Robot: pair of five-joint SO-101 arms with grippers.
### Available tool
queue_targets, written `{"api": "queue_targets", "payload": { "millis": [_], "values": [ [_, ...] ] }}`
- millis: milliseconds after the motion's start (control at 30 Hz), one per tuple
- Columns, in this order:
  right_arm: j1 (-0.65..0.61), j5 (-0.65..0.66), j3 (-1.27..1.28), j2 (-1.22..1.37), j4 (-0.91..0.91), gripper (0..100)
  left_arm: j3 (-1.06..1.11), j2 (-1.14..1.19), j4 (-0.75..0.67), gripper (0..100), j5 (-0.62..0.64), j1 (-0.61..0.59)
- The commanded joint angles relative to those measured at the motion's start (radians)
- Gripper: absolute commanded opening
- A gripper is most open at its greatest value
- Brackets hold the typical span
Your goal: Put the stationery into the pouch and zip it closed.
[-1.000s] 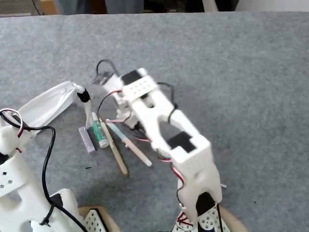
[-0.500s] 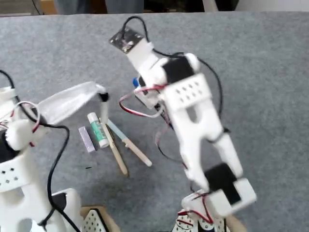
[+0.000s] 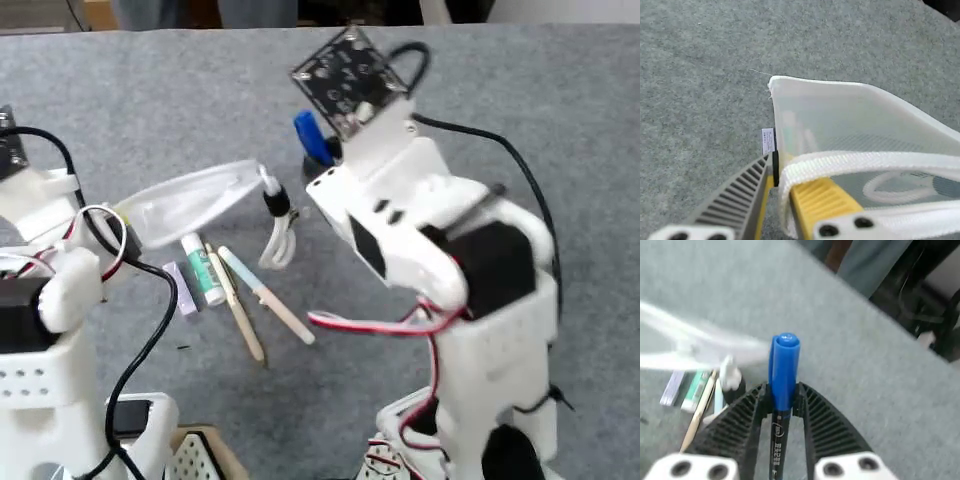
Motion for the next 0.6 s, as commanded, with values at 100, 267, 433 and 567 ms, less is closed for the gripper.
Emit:
{"api": "queue_targets", "payload": {
  "millis": [100,267,433,567],
  "values": [
    [0.005,-0.009,-0.002,-0.047,-0.16,1.2,0.031,-0.005,-0.006,3,0.008,0.015],
    [-0.137,-0.009,-0.001,-0.047,-0.279,1.2,0.088,-0.003,-0.037,3,0.005,0.016],
    [-0.285,-0.009,0.096,-0.047,-0.414,1.2,0.194,-0.003,-0.075,3,-0.035,0.022],
    [-0.353,-0.006,0.189,-0.05,-0.603,1.2,0.239,-0.003,-0.094,3,-0.051,0.028]
  ]
}}
